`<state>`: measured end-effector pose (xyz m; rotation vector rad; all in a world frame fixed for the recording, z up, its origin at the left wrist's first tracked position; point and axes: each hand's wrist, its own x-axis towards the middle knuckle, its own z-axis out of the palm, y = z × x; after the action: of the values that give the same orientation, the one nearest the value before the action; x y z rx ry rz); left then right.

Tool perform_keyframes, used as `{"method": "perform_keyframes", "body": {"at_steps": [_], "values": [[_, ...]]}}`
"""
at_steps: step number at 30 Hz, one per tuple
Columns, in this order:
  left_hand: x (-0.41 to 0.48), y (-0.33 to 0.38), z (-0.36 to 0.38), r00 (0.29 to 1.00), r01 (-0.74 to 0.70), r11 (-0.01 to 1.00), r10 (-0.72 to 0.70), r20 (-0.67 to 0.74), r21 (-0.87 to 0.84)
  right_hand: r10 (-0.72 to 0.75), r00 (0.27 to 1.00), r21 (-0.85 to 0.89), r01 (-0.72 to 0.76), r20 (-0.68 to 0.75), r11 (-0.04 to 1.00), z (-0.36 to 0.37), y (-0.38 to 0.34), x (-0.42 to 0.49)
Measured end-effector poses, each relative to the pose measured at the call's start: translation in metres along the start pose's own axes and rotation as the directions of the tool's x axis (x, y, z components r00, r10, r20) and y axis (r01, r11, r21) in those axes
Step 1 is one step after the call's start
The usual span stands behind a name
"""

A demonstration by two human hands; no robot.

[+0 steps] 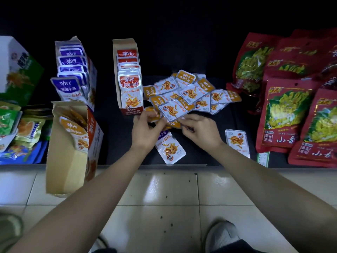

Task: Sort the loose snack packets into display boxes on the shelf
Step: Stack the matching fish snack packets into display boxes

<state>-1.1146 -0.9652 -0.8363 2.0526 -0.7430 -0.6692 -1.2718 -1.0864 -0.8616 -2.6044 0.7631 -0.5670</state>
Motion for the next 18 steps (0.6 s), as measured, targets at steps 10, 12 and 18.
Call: {"method": "perform_keyframes", "body": {"at_steps": [10, 12, 18], "values": [[0.004, 0.0, 0.006, 0.957, 0.288, 0.93, -0.271, 0.103, -0.229, 0.079, 0.986, 0.23, -0.113, 0.15, 0.967, -0.006, -0.013, -0.006], [0.002, -0.001, 0.001, 0.939, 0.344, 0.879, -0.317, 0.133, -0.33, 0.175, 0.954, 0.296, -0.246, 0.245, 0.923, -0.006, -0.011, -0.004], [-0.001, 0.002, -0.009, 0.862, 0.495, 0.787, -0.393, 0.319, -0.369, 0.3, 0.897, 0.302, -0.399, 0.326, 0.866, 0.002, -0.018, -0.005]]}}
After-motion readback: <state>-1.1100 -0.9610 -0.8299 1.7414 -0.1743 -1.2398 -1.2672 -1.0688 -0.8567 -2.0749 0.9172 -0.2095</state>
